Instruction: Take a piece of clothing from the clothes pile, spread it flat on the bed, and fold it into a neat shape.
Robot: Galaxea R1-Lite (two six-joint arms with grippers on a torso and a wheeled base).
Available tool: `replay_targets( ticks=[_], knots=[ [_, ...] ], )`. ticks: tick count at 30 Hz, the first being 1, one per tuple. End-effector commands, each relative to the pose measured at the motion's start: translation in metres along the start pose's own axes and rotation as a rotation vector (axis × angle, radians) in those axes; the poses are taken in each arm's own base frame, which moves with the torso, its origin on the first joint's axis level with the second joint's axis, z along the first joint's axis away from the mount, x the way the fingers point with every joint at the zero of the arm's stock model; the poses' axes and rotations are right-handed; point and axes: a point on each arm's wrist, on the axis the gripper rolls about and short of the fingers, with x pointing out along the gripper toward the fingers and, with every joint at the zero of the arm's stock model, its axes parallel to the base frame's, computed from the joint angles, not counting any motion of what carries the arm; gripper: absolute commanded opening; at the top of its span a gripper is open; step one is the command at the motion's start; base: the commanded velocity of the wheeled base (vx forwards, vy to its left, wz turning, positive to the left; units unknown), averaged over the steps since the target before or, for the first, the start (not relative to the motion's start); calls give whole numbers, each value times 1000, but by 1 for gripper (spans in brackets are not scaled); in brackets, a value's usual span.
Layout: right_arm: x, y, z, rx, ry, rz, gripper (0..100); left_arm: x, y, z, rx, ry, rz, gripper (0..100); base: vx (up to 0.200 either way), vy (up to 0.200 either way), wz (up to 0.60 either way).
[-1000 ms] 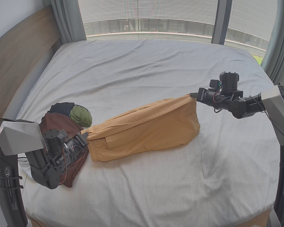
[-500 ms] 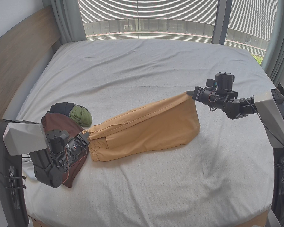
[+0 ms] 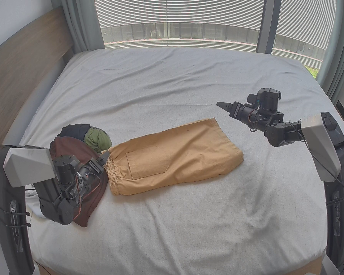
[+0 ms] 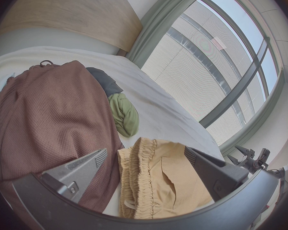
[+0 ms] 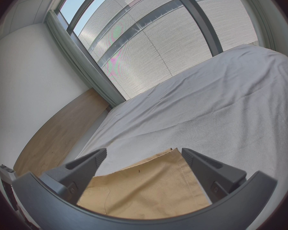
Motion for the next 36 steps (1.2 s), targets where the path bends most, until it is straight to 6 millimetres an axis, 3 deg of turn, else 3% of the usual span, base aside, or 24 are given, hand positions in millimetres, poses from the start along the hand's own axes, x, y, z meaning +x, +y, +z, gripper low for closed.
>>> replay_targets(
  ticks=[1, 7, 9, 16, 18, 26, 36],
  knots=[
    [4, -2, -4, 23, -4, -6, 100, 2, 3, 7, -3, -29, 10, 100, 0, 0, 0],
    [-20, 10, 5, 38, 26, -17, 100, -4, -7, 8, -2, -25, -14, 100, 0, 0, 0],
    [-40, 16, 3, 52, 67, -29, 100, -13, -22, 6, -4, -2, -55, 100, 0, 0, 0],
    [-79, 19, -21, 95, 181, -44, 100, -32, -43, 1, -5, 72, -138, 100, 0, 0, 0],
    [-93, 16, -36, 110, 222, -42, 100, -35, -46, -2, -8, 89, -149, 100, 0, 0, 0],
    [-107, 5, -72, 183, 254, -57, 100, -40, -47, -9, 6, 118, -144, 100, 0, 0, 0],
    [-111, -15, -123, 214, 313, -84, 100, -43, -50, -17, 13, 144, -150, 100, 0, 0, 0]
  ],
)
